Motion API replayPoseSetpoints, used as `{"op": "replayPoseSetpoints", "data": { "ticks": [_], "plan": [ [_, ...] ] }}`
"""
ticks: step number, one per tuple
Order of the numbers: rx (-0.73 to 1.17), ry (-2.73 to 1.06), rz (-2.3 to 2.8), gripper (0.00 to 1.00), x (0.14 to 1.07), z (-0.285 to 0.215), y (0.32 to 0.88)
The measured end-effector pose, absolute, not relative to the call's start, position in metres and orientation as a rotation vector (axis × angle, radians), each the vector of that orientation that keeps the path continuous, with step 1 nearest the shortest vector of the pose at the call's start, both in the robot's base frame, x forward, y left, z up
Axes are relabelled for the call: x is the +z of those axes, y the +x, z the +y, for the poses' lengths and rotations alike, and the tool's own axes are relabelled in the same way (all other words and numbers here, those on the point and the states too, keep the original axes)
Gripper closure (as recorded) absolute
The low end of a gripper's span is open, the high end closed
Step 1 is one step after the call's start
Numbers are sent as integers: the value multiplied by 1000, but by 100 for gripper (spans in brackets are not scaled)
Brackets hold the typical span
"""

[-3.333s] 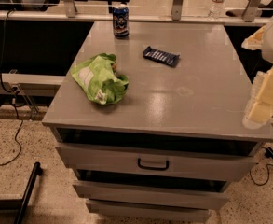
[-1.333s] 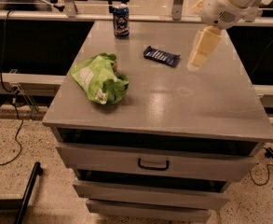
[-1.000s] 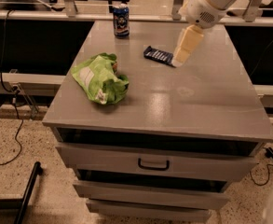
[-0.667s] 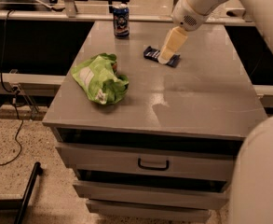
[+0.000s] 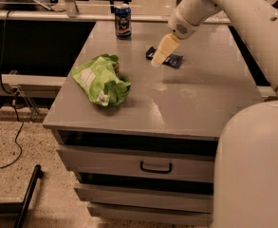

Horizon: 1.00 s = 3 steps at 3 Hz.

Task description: Pick rxbar blueberry

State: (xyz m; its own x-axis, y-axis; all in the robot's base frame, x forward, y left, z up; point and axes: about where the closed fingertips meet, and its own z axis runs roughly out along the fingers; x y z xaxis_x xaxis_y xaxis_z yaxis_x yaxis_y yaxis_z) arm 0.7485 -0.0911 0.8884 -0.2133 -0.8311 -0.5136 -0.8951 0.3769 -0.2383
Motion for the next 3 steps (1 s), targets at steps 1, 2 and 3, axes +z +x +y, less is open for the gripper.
{"op": "replayPoseSetpoints", "data": {
  "ticks": [1,2,3],
  "plan": [
    [178,-1464,2097,0,869,-89,755],
    [185,-1465,2116,0,852,-89,760],
    [188,-1462,2132,0,841,-91,763]
  ]
}}
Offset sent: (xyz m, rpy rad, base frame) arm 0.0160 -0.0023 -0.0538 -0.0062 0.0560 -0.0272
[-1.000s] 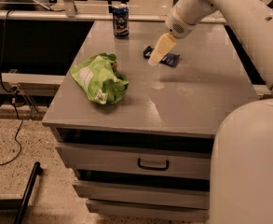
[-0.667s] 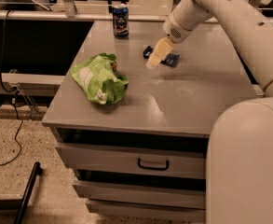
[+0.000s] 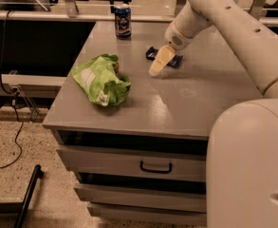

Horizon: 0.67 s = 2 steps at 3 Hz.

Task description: Pick rxbar blueberry

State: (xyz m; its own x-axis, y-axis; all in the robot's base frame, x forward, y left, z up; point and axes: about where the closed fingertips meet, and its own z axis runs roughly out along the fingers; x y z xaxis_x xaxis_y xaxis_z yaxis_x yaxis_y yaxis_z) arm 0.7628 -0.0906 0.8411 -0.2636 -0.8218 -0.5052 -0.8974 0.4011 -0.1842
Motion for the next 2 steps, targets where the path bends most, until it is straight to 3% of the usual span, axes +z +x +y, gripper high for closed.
{"op": "replayPoseSetpoints", "data": {
  "ticks": [1,2],
  "plan": [
    [191,-1466,2134,13,838,-89,763],
    [196,-1470,2136,36,835,-87,763]
  ]
}}
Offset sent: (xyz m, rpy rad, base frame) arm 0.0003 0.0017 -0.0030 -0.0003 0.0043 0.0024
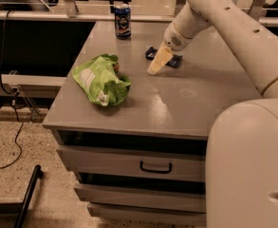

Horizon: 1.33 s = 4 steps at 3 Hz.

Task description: Pick rxbar blueberry

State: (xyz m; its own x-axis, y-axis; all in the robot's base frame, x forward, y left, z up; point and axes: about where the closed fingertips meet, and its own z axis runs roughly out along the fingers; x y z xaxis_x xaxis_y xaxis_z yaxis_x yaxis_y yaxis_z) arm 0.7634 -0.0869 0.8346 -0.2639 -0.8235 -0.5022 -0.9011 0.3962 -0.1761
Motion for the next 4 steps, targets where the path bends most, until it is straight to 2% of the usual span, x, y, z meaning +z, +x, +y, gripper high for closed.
{"op": "replayPoseSetpoints", "data": {
  "ticks": [2,3,4],
  "plan": [
    [198,-1471,2137,84,842,-86,763],
    [198,-1472,2137,100,842,-86,763],
    [214,-1552,2063,100,862,-68,758]
  ]
}}
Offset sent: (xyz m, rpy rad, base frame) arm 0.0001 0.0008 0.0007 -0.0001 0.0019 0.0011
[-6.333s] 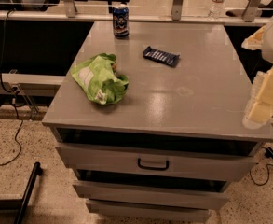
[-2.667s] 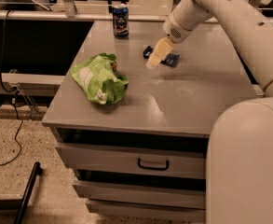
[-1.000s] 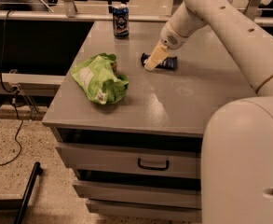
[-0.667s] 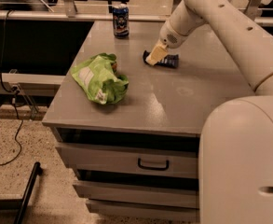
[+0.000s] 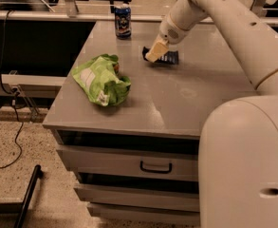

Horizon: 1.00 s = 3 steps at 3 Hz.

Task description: Pick rxbar blueberry

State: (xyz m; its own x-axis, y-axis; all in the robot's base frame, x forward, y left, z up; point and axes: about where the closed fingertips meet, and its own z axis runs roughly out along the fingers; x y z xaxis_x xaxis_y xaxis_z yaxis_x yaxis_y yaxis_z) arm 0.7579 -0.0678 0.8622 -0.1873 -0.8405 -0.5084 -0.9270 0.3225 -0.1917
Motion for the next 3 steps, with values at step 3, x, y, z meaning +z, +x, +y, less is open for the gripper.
{"op": "replayPoseSetpoints", "data": {
  "ticks": [3],
  "plan": [
    [224,-1617,1951,100,910,-52,749]
  ]
}}
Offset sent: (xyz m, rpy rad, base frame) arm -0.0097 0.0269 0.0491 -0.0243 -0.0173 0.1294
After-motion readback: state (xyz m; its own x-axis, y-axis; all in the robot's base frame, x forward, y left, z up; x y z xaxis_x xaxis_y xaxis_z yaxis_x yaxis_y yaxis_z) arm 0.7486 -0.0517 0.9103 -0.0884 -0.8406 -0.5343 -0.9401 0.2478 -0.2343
